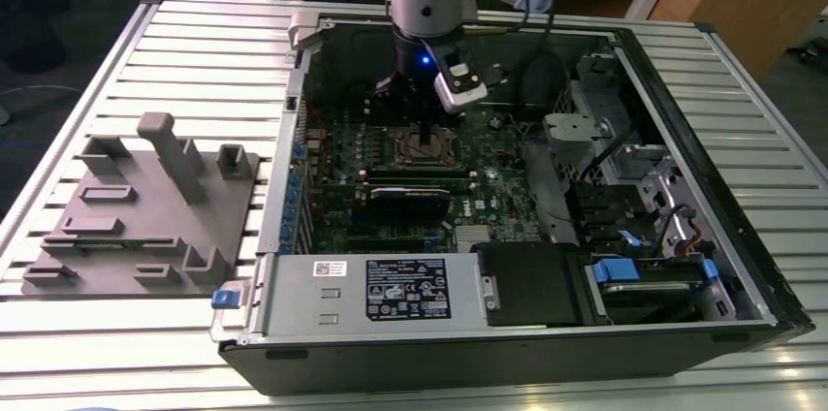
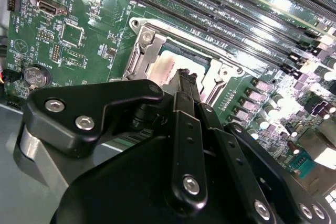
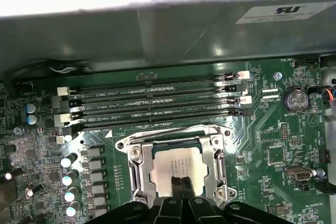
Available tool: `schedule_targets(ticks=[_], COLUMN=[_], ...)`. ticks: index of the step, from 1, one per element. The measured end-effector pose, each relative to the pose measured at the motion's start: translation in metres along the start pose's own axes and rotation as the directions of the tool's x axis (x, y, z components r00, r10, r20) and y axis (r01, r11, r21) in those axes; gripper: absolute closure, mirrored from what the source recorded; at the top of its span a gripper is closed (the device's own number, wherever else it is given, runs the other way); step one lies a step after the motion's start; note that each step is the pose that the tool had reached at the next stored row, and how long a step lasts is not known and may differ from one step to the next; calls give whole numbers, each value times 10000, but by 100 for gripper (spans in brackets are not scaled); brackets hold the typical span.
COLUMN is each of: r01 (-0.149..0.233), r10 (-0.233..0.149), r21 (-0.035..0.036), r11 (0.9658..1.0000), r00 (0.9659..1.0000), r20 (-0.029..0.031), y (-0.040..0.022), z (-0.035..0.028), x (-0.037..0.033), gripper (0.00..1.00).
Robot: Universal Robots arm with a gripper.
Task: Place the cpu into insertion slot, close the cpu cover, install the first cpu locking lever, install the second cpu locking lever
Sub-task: 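Install the second cpu locking lever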
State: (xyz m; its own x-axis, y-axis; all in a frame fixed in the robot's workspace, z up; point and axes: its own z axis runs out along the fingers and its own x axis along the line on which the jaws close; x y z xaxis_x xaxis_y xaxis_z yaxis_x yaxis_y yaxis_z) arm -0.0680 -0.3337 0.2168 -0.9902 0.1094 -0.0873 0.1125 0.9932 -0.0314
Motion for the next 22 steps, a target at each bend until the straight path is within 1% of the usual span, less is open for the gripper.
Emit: schedule_targets(ticks=[1, 5, 8, 15, 22], r01=[0, 0, 0, -1, -1], r10=[0, 0, 0, 1, 1], r21=[-2, -1, 1, 0, -1], r11=[10000, 10000, 10000, 10000, 10000], r00=[10000, 10000, 10000, 10000, 10000], r20=[1, 1, -1, 0, 0], y=[-72, -72, -73, -75, -75], z=[3, 1, -14, -69, -83], x=[-8, -8, -9, -14, -16], gripper=[89, 89, 89, 89, 89])
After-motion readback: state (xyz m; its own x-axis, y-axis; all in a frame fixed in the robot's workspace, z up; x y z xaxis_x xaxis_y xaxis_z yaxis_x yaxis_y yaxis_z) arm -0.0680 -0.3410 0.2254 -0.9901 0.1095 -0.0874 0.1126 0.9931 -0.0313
